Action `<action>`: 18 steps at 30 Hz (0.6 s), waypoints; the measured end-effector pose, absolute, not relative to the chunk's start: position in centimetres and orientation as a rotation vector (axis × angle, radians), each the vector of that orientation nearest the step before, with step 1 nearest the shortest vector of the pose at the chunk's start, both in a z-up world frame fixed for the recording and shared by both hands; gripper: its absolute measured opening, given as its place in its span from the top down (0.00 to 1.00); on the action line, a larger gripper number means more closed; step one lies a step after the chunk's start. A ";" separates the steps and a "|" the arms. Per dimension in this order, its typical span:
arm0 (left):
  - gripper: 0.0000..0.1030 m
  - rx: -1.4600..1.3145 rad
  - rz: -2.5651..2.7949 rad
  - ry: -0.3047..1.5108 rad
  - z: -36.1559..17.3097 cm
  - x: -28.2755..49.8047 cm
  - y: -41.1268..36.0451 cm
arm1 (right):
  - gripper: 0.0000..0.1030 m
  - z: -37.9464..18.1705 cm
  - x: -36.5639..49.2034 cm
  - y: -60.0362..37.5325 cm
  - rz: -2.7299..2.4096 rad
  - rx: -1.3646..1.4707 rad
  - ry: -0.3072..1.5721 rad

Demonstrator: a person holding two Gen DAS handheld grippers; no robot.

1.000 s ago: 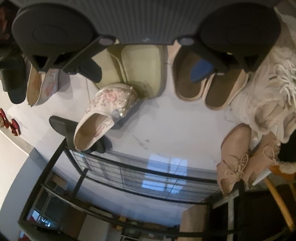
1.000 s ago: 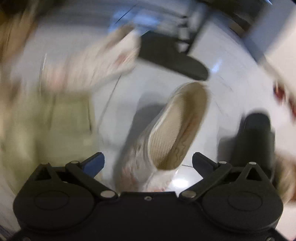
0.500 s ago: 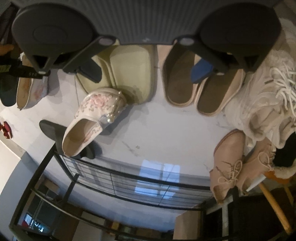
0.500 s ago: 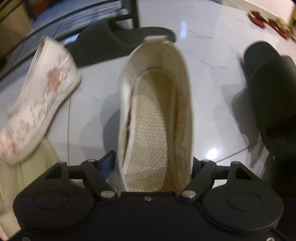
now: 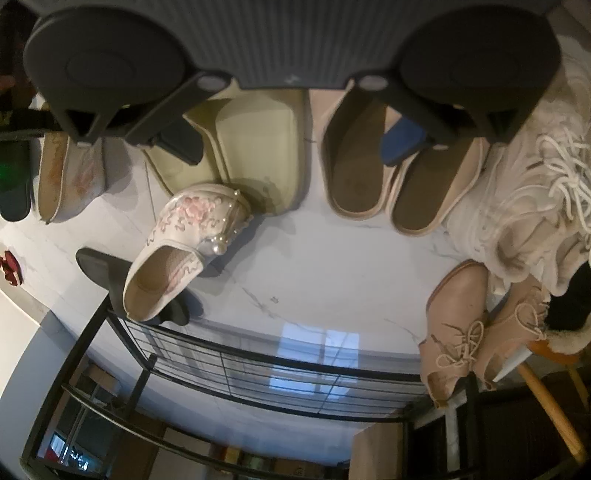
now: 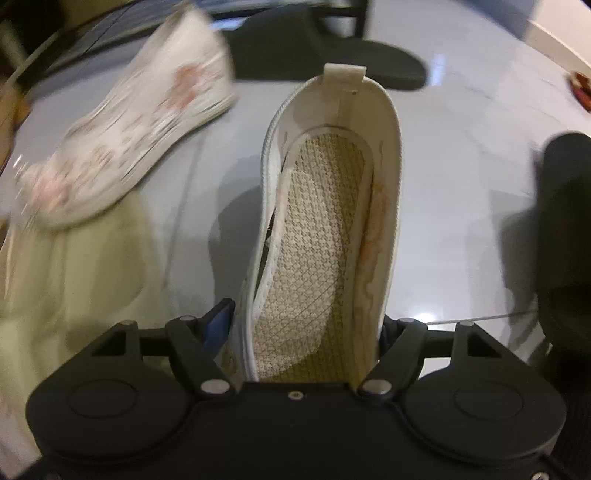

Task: Organize scattered shoes
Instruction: 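Grasp a white embroidered flat by the heel with the right gripper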

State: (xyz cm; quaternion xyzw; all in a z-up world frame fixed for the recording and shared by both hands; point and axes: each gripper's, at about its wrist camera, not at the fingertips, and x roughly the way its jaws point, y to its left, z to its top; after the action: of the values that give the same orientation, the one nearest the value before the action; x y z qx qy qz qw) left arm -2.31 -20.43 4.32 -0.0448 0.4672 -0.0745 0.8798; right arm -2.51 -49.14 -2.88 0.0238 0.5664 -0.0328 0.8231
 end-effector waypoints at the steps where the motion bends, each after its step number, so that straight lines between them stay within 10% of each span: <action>1: 0.01 -0.092 -0.157 0.976 4.3 -2.4 -20.5 | 0.29 -2.9 -2.5 -49.0 -0.058 0.041 1.217; 12: 0.01 -0.076 -0.166 0.968 4.5 -2.5 -20.5 | 0.27 -2.5 -4.8 -48.3 0.010 0.060 1.291; 18: 0.01 -0.040 -0.166 0.940 4.7 -2.4 -20.5 | 0.04 0.6 -6.3 -49.8 -0.094 0.175 1.162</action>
State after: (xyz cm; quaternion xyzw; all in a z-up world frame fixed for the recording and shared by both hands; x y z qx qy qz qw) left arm -2.39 -20.47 4.74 -0.0194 0.4523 -0.0799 0.8881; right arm -6.30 -49.84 0.61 0.0827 0.5481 -0.0442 0.8311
